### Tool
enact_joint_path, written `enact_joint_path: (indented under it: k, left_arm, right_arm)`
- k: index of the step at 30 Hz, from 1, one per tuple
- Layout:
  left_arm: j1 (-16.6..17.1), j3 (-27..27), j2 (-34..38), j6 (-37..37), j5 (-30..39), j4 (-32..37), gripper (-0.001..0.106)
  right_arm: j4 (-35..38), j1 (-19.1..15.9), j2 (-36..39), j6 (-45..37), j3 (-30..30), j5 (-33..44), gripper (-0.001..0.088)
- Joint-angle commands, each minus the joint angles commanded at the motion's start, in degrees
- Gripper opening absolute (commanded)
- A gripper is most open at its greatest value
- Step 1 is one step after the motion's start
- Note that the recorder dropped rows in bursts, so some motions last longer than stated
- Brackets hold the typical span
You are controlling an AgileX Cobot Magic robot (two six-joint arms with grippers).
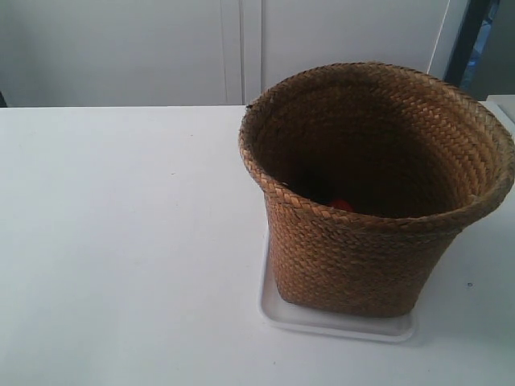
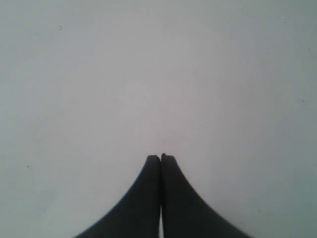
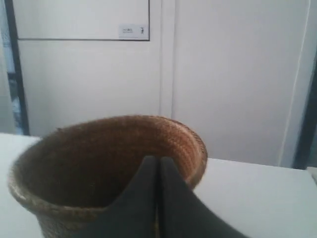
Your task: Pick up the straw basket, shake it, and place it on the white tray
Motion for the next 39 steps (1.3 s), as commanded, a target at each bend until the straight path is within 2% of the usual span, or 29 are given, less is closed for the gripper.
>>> enact_joint_path:
  k: [3,8,11,15,23,26,33,39]
  left_arm:
    - [0.0,0.0,0.0,0.0,0.0,0.0,0.0]
    - [0.0,0.0,0.0,0.0,0.0,0.0,0.0]
    - [0.0,0.0,0.0,0.0,0.0,0.0,0.0]
    - [0.0,0.0,0.0,0.0,0.0,0.0,0.0]
    - [0.0,0.0,0.0,0.0,0.0,0.0,0.0]
    - [0.0,0.0,0.0,0.0,0.0,0.0,0.0]
    - [0.0,0.0,0.0,0.0,0.0,0.0,0.0]
    - [0.0,0.0,0.0,0.0,0.0,0.0,0.0]
  right_arm:
    - [1.9,0.0,0.0,0.34,3.86,-1.34,0.0]
    - [0.75,0.0,0.0,0.34,11.77,-23.95,0.0]
    - [0.75,0.0,0.0,0.34,15.84,-29.45,0.0]
    - [0.75,0.0,0.0,0.34,19.09,-28.8,0.0]
    - [0.75,0.0,0.0,0.34,19.29,-26.61,0.0]
    - [0.75,0.0,0.0,0.34,19.29,-23.14,0.0]
    - [0.75,0.0,0.0,0.34,19.29,-8.3,0.0]
    - [0.87,0.0,0.0,-0.06,19.29,-8.83,0.0]
